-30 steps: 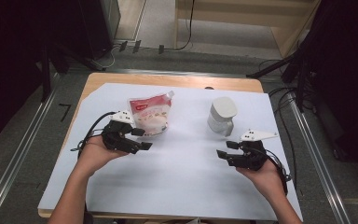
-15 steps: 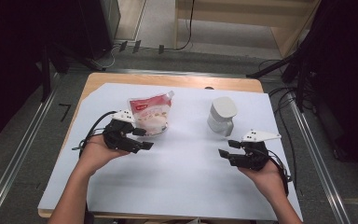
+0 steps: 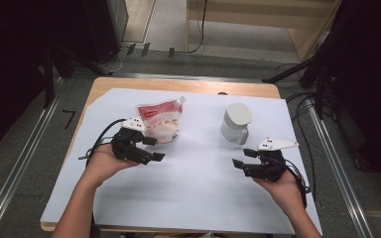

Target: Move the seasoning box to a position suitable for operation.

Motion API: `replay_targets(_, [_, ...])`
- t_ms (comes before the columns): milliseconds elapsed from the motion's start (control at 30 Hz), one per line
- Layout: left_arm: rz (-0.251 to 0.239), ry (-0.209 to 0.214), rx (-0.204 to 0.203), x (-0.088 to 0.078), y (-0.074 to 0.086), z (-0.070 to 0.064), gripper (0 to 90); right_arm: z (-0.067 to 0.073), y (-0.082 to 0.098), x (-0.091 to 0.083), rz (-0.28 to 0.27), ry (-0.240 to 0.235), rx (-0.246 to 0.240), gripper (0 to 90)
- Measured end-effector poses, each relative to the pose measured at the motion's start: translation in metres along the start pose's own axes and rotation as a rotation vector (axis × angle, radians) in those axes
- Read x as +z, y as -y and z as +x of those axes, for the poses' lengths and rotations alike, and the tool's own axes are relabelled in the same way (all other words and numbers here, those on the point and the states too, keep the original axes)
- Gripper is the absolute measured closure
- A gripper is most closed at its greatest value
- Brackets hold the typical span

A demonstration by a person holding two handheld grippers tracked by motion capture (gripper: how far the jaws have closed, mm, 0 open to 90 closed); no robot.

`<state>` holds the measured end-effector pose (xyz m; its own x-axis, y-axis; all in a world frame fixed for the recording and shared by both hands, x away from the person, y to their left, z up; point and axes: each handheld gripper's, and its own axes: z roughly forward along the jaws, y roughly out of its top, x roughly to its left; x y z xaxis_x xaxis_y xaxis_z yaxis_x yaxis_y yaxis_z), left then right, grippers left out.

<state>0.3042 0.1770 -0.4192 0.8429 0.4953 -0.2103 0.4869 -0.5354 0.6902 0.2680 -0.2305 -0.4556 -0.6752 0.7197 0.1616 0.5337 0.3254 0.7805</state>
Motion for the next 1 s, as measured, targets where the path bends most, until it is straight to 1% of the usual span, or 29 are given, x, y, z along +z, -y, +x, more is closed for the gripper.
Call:
replay_targets(33, [0.008, -0.001, 0.0, 0.001, 0.0, 0.0, 32.4, -0.001, 0.0, 0.0, 0.002, 0.007, -0.006, 38.6])
replay_targets(67, [0.011, 0.0, 0.001, 0.001, 0.0, 0.0, 32.4, -0.001, 0.0, 0.0, 0.001, 0.009, 0.002, 38.1])
replay_targets(100, [0.008, 0.002, -0.004, 0.001, -0.001, 0.0, 32.4, -0.002, 0.0, -0.001, 0.002, 0.008, 0.003, 38.1])
replay_targets(200, [0.004, 0.007, 0.001, 0.0, -0.001, -0.001, 32.4, -0.002, -0.001, -0.003, 0.011, 0.01, 0.006, 38.6])
replay_targets(233, [0.002, 0.008, 0.003, 0.0, -0.002, -0.001, 32.4, -0.003, -0.004, -0.008, 0.0, 0.019, 0.002, 38.3])
replay_targets(300, [0.007, 0.008, 0.011, 0.0, -0.002, -0.001, 32.5, -0.004, -0.008, -0.011, -0.019, 0.035, 0.011, 37.3])
replay_targets(333, [0.007, 0.008, 0.011, 0.0, -0.002, -0.001, 32.5, -0.005, -0.011, -0.013, -0.021, 0.048, 0.019, 36.9])
replay_targets(367, [0.007, 0.011, 0.006, 0.0, -0.002, -0.002, 32.5, -0.005, -0.011, -0.013, -0.021, 0.048, 0.019, 36.9])
replay_targets(400, [-0.001, 0.01, 0.011, 0.0, -0.003, -0.003, 32.5, -0.007, -0.016, -0.014, -0.022, 0.068, 0.022, 35.7])
replay_targets(433, [0.01, 0.015, 0.022, 0.0, -0.003, -0.003, 32.5, -0.008, -0.018, -0.014, -0.022, 0.084, 0.012, 35.6])
replay_targets(500, [0.014, 0.008, 0.022, 0.0, -0.004, -0.004, 32.4, -0.008, -0.02, -0.014, -0.024, 0.088, 0.009, 35.3])
replay_targets(600, [0.016, 0.014, 0.021, 0.002, -0.004, -0.005, 32.4, -0.01, -0.023, -0.013, -0.02, 0.101, 0.008, 36.6])
replay_targets(633, [0.016, 0.018, 0.025, 0.003, -0.004, -0.005, 32.4, -0.014, -0.025, -0.012, -0.011, 0.105, 0.028, 36.6])
replay_targets(700, [0.019, 0.015, 0.024, 0.003, -0.004, -0.005, 32.5, -0.016, -0.025, -0.012, -0.009, 0.111, 0.037, 36.6])
replay_targets(733, [0.026, 0.01, 0.024, 0.004, -0.005, -0.004, 32.5, -0.02, -0.027, -0.011, -0.015, 0.121, 0.054, 35.0])
replay_targets(767, [0.026, 0.01, 0.024, 0.004, -0.005, -0.004, 32.5, -0.02, -0.027, -0.011, -0.015, 0.121, 0.054, 35.0])
replay_targets(800, [0.013, 0.012, 0.035, 0.005, -0.005, -0.006, 32.5, -0.024, -0.029, -0.009, -0.018, 0.137, 0.056, 32.4])
replay_targets(833, [0.009, 0.019, 0.038, 0.004, -0.006, -0.007, 32.5, -0.025, -0.029, -0.009, -0.021, 0.139, 0.056, 31.8])
replay_targets(867, [0.006, 0.025, 0.042, 0.004, -0.006, -0.007, 32.5, -0.026, -0.03, -0.007, -0.019, 0.139, 0.059, 33.1])
replay_targets(900, [0.004, 0.029, 0.039, 0.004, -0.007, -0.007, 32.5, -0.029, -0.031, -0.006, -0.014, 0.135, 0.063, 34.1])
replay_targets(933, [0.017, 0.021, 0.041, 0.004, -0.007, -0.008, 32.5, -0.031, -0.032, -0.004, -0.008, 0.131, 0.07, 33.9])
replay_targets(1000, [0.016, 0.022, 0.041, 0.004, -0.007, -0.008, 32.5, -0.035, -0.033, -0.002, -0.003, 0.136, 0.075, 33.2])
